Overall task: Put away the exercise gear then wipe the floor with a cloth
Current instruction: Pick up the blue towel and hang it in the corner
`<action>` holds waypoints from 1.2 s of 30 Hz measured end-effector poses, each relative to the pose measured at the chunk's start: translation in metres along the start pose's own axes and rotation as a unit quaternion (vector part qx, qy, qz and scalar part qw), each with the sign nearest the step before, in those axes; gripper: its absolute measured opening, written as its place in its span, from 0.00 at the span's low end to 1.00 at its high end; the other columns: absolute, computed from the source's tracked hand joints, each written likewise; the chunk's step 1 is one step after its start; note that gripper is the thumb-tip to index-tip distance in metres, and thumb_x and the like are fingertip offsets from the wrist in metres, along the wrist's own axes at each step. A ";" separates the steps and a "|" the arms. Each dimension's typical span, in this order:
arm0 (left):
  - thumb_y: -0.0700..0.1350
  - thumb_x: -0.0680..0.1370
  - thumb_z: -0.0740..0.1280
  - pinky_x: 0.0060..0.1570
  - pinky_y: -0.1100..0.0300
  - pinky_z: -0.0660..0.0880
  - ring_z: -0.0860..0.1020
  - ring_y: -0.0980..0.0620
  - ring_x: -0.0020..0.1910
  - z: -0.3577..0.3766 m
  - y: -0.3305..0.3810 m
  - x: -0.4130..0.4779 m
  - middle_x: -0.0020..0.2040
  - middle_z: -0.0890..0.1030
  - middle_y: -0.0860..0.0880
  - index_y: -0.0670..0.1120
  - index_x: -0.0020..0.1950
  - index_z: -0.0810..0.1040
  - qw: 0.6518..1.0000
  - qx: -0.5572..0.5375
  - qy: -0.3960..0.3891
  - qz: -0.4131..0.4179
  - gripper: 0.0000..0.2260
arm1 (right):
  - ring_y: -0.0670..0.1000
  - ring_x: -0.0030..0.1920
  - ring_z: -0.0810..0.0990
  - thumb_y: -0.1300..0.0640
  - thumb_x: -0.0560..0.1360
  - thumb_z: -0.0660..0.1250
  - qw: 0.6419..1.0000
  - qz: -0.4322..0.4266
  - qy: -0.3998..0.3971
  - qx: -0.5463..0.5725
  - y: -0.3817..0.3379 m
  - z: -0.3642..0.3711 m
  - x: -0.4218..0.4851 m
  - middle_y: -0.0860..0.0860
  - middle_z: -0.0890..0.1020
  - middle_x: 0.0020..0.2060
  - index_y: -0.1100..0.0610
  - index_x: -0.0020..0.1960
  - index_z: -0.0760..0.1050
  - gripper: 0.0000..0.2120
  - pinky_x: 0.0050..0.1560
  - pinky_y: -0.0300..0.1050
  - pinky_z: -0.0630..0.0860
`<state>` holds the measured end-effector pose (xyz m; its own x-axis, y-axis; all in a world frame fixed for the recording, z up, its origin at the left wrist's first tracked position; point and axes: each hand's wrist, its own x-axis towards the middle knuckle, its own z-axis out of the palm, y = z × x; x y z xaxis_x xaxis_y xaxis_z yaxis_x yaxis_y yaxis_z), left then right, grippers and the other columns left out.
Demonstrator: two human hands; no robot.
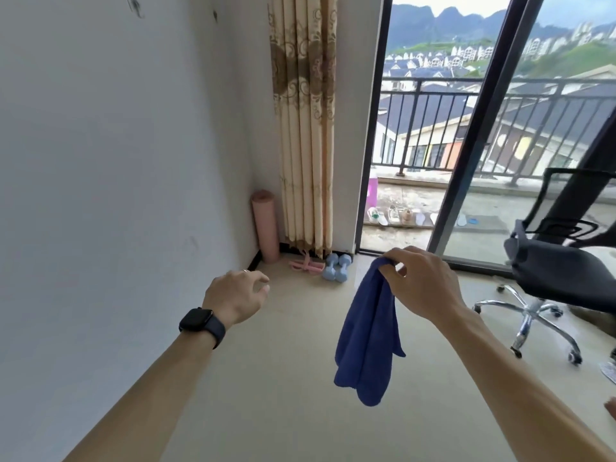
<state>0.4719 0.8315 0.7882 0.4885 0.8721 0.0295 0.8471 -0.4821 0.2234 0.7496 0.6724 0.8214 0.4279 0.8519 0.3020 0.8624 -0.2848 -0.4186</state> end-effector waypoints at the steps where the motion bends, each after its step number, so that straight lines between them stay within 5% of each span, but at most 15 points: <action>1: 0.54 0.80 0.60 0.59 0.55 0.72 0.76 0.50 0.61 0.002 0.002 0.020 0.62 0.80 0.53 0.57 0.64 0.79 1.000 0.000 0.000 -0.013 0.14 | 0.48 0.46 0.80 0.48 0.80 0.62 1.000 -0.005 -0.007 0.002 0.007 0.005 0.024 0.40 0.80 0.47 0.43 0.54 0.79 0.08 0.40 0.45 0.69; 25: 0.53 0.80 0.60 0.57 0.55 0.74 0.77 0.49 0.60 0.047 -0.025 0.495 0.61 0.81 0.54 0.57 0.63 0.79 0.991 -0.016 -0.016 -0.132 0.14 | 0.42 0.41 0.79 0.55 0.74 0.68 0.975 -0.136 -0.161 0.075 0.064 0.195 0.523 0.39 0.82 0.39 0.42 0.47 0.81 0.08 0.40 0.40 0.77; 36: 0.53 0.82 0.59 0.57 0.54 0.75 0.78 0.52 0.60 0.061 -0.073 0.607 0.63 0.80 0.55 0.55 0.65 0.78 0.953 -0.033 0.006 -0.301 0.14 | 0.42 0.43 0.79 0.49 0.72 0.67 0.914 -0.264 -0.281 0.125 0.013 0.317 0.721 0.36 0.81 0.38 0.37 0.43 0.79 0.06 0.42 0.41 0.76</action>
<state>0.7196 1.3907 0.7305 -0.0850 0.9900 -0.1123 0.9580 0.1122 0.2641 0.9834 1.4222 0.7622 -0.2986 0.9525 0.0598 0.7893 0.2817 -0.5456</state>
